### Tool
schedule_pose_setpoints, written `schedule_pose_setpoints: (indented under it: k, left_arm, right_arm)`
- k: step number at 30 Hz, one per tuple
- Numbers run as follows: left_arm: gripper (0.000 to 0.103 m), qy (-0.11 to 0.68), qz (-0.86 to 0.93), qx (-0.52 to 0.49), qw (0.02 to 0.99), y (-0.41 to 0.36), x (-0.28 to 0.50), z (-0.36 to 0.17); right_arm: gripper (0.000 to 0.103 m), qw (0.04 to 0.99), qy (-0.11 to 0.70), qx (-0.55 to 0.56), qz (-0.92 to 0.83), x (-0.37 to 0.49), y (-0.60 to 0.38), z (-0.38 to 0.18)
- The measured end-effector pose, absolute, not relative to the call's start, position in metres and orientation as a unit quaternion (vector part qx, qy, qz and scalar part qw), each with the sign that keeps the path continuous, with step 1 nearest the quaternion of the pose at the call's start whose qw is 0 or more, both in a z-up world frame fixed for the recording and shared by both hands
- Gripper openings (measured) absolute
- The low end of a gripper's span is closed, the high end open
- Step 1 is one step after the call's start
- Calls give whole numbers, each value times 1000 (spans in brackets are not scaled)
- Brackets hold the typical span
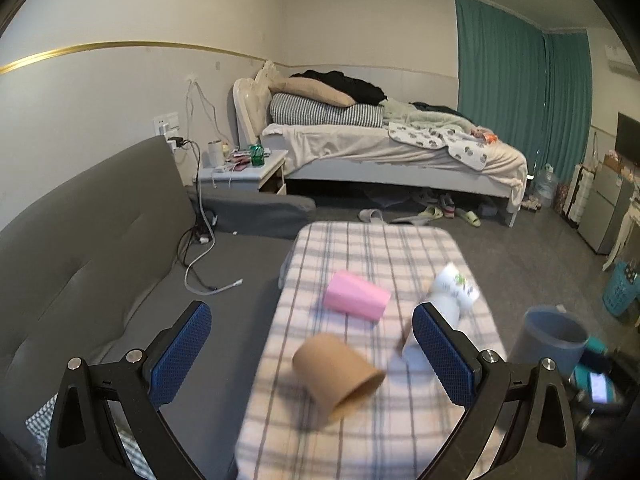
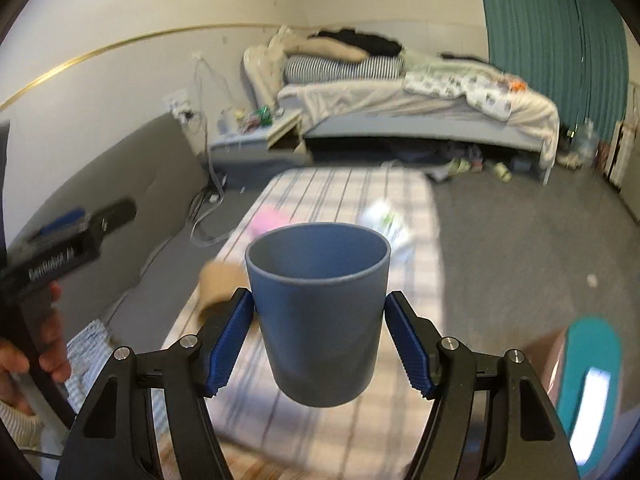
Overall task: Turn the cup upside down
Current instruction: 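Lift the grey cup with the right gripper and rotate it rim-down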
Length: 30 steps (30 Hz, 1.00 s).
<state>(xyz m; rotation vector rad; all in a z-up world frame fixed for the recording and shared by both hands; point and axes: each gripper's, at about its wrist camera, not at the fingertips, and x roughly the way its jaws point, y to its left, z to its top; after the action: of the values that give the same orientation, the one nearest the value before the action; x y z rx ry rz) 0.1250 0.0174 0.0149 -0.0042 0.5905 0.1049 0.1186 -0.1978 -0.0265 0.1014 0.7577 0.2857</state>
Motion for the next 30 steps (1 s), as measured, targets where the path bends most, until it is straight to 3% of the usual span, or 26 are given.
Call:
schedule_pose_setpoints:
  k: [9,30]
  left_arm:
    - [103,325,55,-24,944,36,92,-27]
    - [103,403,63,-46,912,57,104,-104]
  right_arm:
    - [68,877,448,55,163,83,-162,-94]
    - [67,850,506,106,103,174,-161,-148]
